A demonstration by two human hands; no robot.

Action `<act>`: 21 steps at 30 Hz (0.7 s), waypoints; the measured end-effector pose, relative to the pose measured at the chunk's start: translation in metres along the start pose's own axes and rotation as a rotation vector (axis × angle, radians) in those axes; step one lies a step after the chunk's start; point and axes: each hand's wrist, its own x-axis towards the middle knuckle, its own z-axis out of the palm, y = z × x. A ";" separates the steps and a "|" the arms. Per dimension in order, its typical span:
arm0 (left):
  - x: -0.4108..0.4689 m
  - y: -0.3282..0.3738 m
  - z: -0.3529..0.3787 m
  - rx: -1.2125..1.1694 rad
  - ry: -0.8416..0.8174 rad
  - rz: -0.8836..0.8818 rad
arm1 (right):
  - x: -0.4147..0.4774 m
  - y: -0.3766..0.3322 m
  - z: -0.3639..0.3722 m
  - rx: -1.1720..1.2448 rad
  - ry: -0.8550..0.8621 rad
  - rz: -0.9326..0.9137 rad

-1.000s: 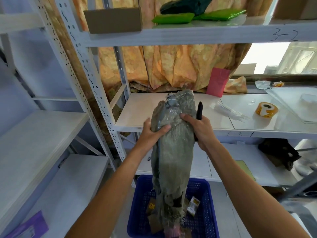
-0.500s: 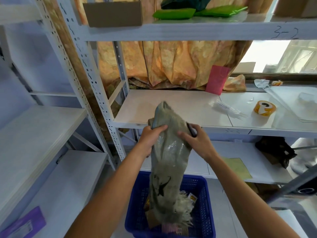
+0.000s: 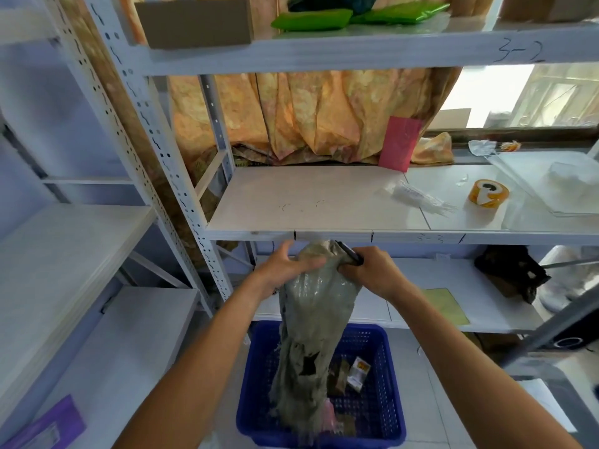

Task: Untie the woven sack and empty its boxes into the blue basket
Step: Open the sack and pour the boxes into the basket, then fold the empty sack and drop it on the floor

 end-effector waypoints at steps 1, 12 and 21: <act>-0.004 0.001 0.001 0.087 -0.126 0.012 | 0.000 0.001 -0.001 0.029 0.010 -0.022; -0.015 -0.009 0.016 -0.223 0.113 0.233 | -0.005 -0.014 -0.015 0.614 0.056 -0.013; -0.018 -0.019 0.025 -0.113 -0.020 0.154 | 0.010 0.002 -0.014 0.849 0.128 0.150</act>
